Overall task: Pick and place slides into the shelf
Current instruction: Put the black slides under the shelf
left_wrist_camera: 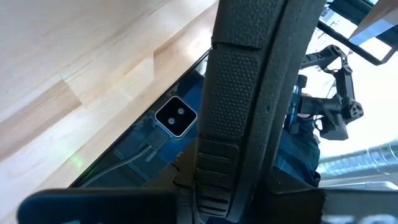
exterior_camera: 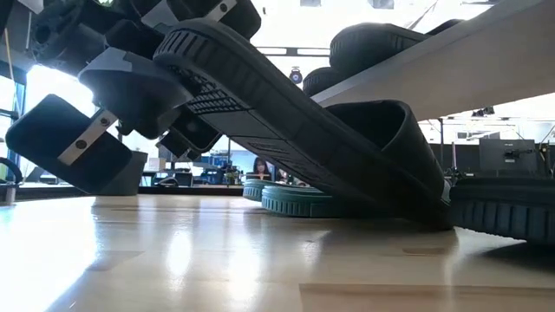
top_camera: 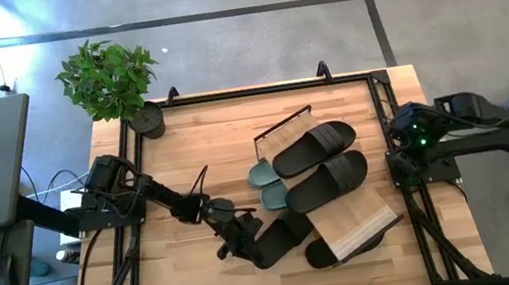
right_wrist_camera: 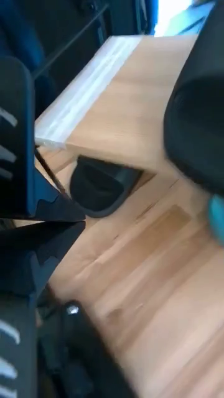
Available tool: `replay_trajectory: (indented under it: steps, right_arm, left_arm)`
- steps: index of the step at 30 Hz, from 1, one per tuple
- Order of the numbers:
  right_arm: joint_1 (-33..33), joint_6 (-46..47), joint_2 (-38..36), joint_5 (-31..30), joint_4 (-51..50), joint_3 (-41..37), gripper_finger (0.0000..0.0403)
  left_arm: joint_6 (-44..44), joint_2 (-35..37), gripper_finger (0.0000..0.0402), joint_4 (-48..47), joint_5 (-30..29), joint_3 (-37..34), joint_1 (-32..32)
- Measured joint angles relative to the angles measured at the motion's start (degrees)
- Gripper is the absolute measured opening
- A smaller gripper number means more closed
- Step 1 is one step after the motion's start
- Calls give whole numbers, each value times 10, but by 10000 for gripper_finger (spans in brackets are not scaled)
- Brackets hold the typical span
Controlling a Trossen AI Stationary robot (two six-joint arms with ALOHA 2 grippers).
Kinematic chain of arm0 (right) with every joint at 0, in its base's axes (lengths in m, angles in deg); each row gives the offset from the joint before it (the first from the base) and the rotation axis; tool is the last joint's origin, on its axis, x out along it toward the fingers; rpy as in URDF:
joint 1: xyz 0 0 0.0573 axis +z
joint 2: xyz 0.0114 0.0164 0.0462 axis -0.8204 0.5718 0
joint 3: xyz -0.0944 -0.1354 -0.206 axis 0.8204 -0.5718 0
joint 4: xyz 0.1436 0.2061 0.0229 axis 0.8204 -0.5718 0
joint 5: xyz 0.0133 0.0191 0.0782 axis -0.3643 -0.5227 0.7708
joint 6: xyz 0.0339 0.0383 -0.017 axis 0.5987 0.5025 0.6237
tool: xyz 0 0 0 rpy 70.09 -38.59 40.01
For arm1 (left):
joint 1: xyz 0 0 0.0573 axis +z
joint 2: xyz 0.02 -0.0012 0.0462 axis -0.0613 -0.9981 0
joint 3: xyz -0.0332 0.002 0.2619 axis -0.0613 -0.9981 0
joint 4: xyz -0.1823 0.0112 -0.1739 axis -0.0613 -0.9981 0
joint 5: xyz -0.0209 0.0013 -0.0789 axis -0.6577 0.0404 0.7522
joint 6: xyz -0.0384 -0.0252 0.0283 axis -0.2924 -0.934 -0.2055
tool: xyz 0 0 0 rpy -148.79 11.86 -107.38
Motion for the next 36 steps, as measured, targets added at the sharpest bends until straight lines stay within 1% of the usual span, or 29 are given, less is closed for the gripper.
replay_trajectory:
  steps: [2, 4, 7, 11, 16, 19, 21, 25, 30, 36]
  right_arm:
    - [19, 0, 5, -10, 28, 4, 0]
    - [44, 4, 15, -10, 80, 5, 0]
    - [97, 5, 49, -24, 122, 6, 0]
    - [195, -5, 103, -86, 103, 5, 0]
    - [330, 15, 117, -189, 120, 6, 0]
    - [409, 42, 135, -241, 101, 6, 0]
    - [452, 58, 153, -259, 84, 6, 0]
    - [530, 82, 202, -284, 96, 6, 0]
    - [578, 102, 253, -305, 113, 5, 0]
    - [584, 106, 269, -308, 143, 5, 0]
  left_arm:
    - [2, 0, 49, -1, 0, 0, 0]
    - [2, 0, 49, -1, 10, 0, 4]
    - [2, 0, 49, -1, 22, 0, 10]
    - [2, 0, 49, -1, 30, 0, 16]
    - [10, 0, 49, 0, 29, 0, 17]
    - [11, 0, 49, -2, 30, 0, 17]
    - [11, 0, 49, -1, 30, 0, 17]
    - [11, 0, 49, -1, 30, 0, 17]
    - [12, 0, 49, -1, 30, 0, 17]
    - [11, 0, 49, -6, 25, 0, 17]
